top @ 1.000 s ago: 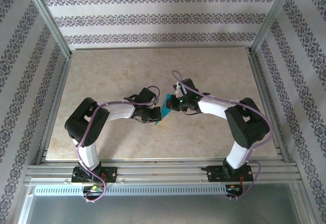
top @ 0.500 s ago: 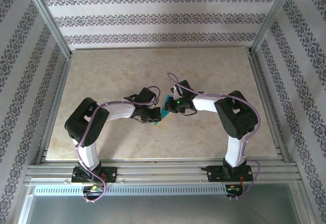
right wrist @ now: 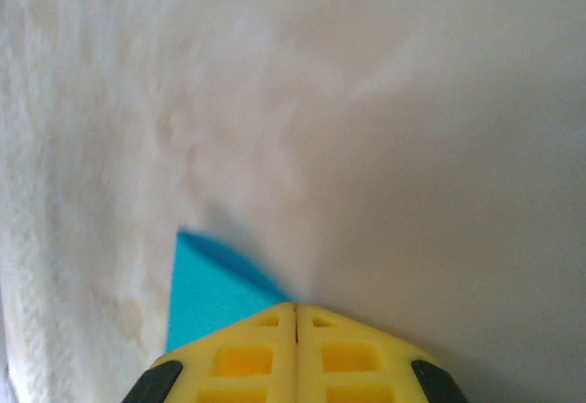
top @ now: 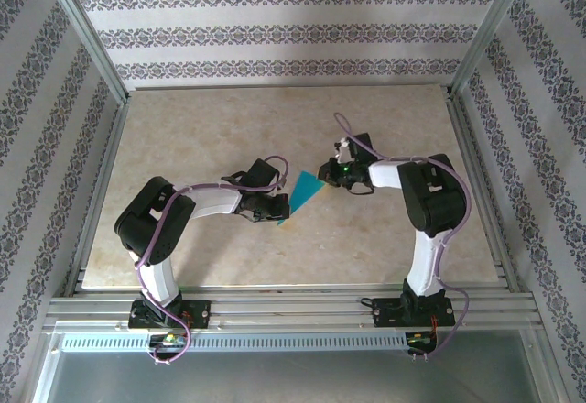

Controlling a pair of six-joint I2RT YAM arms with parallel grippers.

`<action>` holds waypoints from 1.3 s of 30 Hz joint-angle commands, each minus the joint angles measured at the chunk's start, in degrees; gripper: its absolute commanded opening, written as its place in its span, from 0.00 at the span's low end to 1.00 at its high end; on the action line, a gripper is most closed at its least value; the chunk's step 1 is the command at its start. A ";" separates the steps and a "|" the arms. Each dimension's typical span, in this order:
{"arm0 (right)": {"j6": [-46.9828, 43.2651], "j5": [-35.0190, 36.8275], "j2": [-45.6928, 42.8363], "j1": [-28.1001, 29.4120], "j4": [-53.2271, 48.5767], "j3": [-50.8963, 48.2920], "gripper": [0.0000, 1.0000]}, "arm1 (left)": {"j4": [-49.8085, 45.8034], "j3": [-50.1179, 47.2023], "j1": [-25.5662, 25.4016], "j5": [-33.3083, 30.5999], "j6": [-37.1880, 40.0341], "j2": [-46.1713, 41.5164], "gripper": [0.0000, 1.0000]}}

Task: Fold a paper plane with a square sheet of paper (pick it up from the middle)
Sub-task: Fold the wing for the fifth time at the center of the table.

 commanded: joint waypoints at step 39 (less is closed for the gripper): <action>9.52 11.55 -5.97 10.04 0.36 -10.42 0.00 | -14.61 -2.04 -0.35 -3.45 0.92 4.03 0.00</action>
